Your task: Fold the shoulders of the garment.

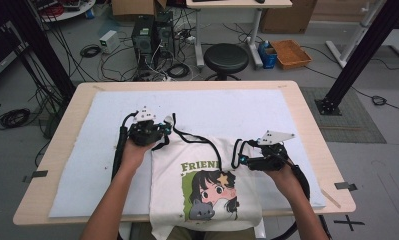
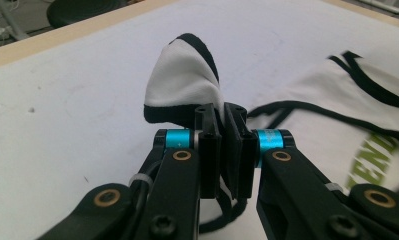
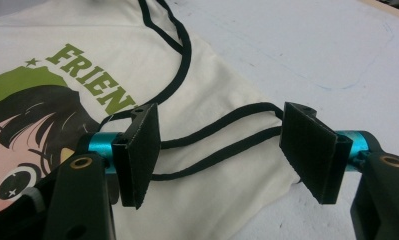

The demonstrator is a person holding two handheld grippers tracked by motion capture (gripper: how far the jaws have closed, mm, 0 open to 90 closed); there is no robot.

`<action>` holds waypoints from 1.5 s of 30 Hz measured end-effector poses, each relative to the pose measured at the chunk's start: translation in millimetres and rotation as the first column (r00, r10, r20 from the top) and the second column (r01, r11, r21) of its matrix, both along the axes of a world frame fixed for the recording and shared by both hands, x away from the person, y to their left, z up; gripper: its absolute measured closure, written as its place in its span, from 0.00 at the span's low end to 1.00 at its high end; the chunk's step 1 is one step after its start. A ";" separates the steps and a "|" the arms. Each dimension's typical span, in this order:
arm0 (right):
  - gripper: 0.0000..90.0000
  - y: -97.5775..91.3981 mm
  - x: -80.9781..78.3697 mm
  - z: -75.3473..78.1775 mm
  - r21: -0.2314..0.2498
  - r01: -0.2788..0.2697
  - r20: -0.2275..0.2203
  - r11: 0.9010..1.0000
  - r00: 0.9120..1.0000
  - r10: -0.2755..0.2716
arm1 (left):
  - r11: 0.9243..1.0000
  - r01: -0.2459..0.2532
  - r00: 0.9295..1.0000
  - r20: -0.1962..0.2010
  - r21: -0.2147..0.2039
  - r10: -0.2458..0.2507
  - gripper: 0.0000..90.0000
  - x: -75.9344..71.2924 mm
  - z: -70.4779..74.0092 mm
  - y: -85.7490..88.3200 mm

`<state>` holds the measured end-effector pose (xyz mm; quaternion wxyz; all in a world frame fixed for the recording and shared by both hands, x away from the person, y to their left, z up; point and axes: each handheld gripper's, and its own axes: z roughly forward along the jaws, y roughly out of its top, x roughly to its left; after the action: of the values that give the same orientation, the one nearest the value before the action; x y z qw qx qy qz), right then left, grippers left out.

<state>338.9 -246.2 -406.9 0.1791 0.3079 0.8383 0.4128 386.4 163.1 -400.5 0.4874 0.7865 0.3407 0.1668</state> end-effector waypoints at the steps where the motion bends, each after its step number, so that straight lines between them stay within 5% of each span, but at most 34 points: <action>1: 0.36 0.5 -0.4 -0.2 0.000 0.000 0.000 1.000 1.000 0.000 | 1.000 0.003 1.000 0.003 -0.007 -0.003 0.94 -6.0 -0.7 2.7; 13: 0.36 2.1 2.2 -2.5 -0.005 -0.002 -0.004 1.000 1.000 0.002 | 0.996 0.076 0.997 0.002 -0.052 -0.076 0.91 -58.6 -14.9 20.6; 17: 0.36 1.9 2.0 -3.6 -0.001 0.004 -0.010 1.000 1.000 -0.004 | 0.993 0.048 0.999 -0.003 -0.104 -0.049 0.52 -64.9 -14.8 29.1; 20: 0.36 2.9 1.9 -3.6 0.001 0.007 -0.015 1.000 1.000 -0.007 | 0.997 0.003 1.000 0.003 -0.081 -0.002 0.43 -59.9 -13.6 31.7; 22: 0.36 4.4 1.4 -3.5 -0.001 0.003 -0.015 1.000 1.000 -0.003 | 0.998 -0.007 0.999 -0.051 -0.058 0.004 0.41 -48.1 -15.9 29.1; 25: 0.36 6.6 0.7 -3.8 -0.004 -0.011 -0.021 1.000 1.000 0.010 | 0.999 0.005 0.995 -0.100 0.052 0.000 0.37 -42.9 -22.0 19.5; 28: 0.36 7.5 1.5 -5.2 -0.014 -0.020 -0.025 1.000 0.999 0.020 | 0.986 -0.016 0.987 -0.157 0.165 0.042 0.37 -40.3 -30.1 12.8; 30: 0.36 7.3 1.3 -5.4 -0.012 -0.015 -0.033 1.000 0.999 0.014 | 0.982 -0.029 0.983 -0.173 0.187 0.062 0.39 -38.8 -34.4 11.6; 31: 0.36 7.2 1.3 -5.5 -0.010 -0.014 -0.030 1.000 0.999 0.014 | 0.981 -0.008 0.984 -0.171 0.192 0.042 0.51 -39.0 -35.5 11.8; 33: 0.36 6.8 0.6 -5.1 -0.008 -0.015 -0.029 1.000 0.999 0.015 | 0.976 0.017 0.992 -0.127 0.217 0.011 0.93 -41.6 -35.3 10.0; 35: 0.36 5.9 0.5 -4.4 -0.008 -0.013 -0.027 1.000 1.000 0.012 | 0.979 0.022 0.993 -0.119 0.201 0.002 0.95 -42.7 -33.8 9.4; 37: 0.36 4.9 0.8 -4.5 -0.006 -0.008 -0.030 1.000 1.000 0.008 | 0.984 0.049 0.997 -0.065 0.173 -0.039 0.95 -48.1 -28.2 8.7; 41: 0.36 4.8 1.3 -6.2 -0.007 -0.009 -0.035 1.000 0.999 0.009 | 0.988 0.113 0.993 0.002 0.110 -0.114 0.95 -59.0 -21.9 11.5; 44: 0.36 6.2 1.1 -6.6 -0.010 -0.014 -0.036 1.000 0.999 0.014 | 0.983 0.167 0.985 0.030 0.081 -0.170 0.95 -65.0 -19.9 10.8; 45: 0.36 6.6 1.1 -6.7 -0.011 -0.016 -0.038 1.000 0.999 0.015 | 0.967 0.244 0.969 0.030 0.073 -0.247 0.95 -70.6 -18.5 6.5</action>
<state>340.0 -239.6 -413.6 0.1615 0.3082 0.8463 0.4034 315.8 169.6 -418.9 0.4837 0.8354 0.2251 0.1322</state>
